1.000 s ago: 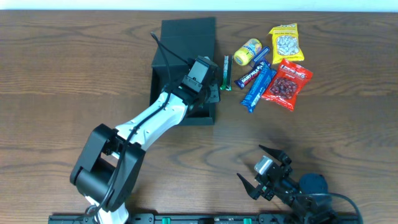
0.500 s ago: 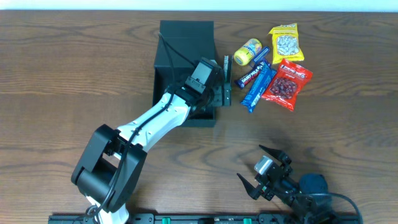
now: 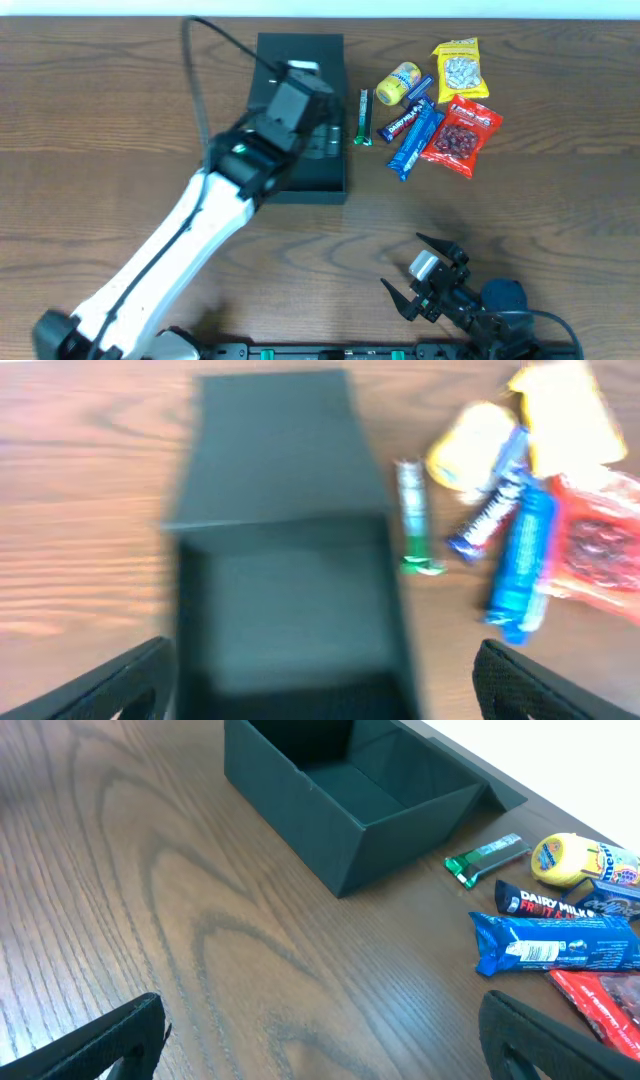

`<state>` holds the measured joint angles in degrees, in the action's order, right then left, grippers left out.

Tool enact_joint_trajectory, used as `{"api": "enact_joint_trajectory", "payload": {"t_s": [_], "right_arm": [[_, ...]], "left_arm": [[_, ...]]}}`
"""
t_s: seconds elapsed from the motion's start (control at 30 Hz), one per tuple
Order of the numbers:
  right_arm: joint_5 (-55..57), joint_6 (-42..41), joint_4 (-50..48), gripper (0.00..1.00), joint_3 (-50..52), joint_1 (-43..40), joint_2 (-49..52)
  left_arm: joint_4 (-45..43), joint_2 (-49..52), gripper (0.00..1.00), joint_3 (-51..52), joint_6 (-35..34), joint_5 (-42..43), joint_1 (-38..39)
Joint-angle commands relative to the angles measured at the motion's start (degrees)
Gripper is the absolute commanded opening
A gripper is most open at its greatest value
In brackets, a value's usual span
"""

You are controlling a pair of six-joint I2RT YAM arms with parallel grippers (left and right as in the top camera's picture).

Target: Pack container

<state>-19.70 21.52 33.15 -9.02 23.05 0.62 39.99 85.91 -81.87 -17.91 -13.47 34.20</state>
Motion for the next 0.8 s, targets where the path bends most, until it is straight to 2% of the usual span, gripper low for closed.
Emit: {"api": "enact_joint_trajectory", "payload": {"t_s": [0.0,0.17,0.37,0.47,0.57,0.67,0.77], "right_arm": [[-0.2,-0.7,0.02,0.99,0.17,-0.37,-0.31],[-0.2,-0.7,0.02,0.99,0.17,-0.37,-0.31],[-0.2,-0.7,0.02,0.99,0.17,-0.37,-0.31],[-0.2,-0.7,0.02,0.99,0.17,-0.37,-0.31],[-0.2,-0.7,0.02,0.99,0.17,-0.37,-0.31],[-0.2,-0.7,0.02,0.99,0.17,-0.37,-0.31],[-0.2,-0.7,0.02,0.99,0.17,-0.37,-0.31]], "left_arm": [[3.69,2.4,0.95,1.57,3.52,-7.26,-3.52],[0.04,3.15,0.95,8.87,3.54,-2.51,-10.1],[-8.07,3.34,0.95,17.33,3.58,11.61,-17.4],[-12.35,4.24,0.95,20.76,3.65,13.35,-18.64],[-12.81,6.47,1.0,21.4,4.66,14.32,-18.43],[-13.53,9.53,0.85,21.4,5.33,17.05,-18.29],[-14.32,12.04,0.6,21.4,5.27,17.62,-18.29]]}}
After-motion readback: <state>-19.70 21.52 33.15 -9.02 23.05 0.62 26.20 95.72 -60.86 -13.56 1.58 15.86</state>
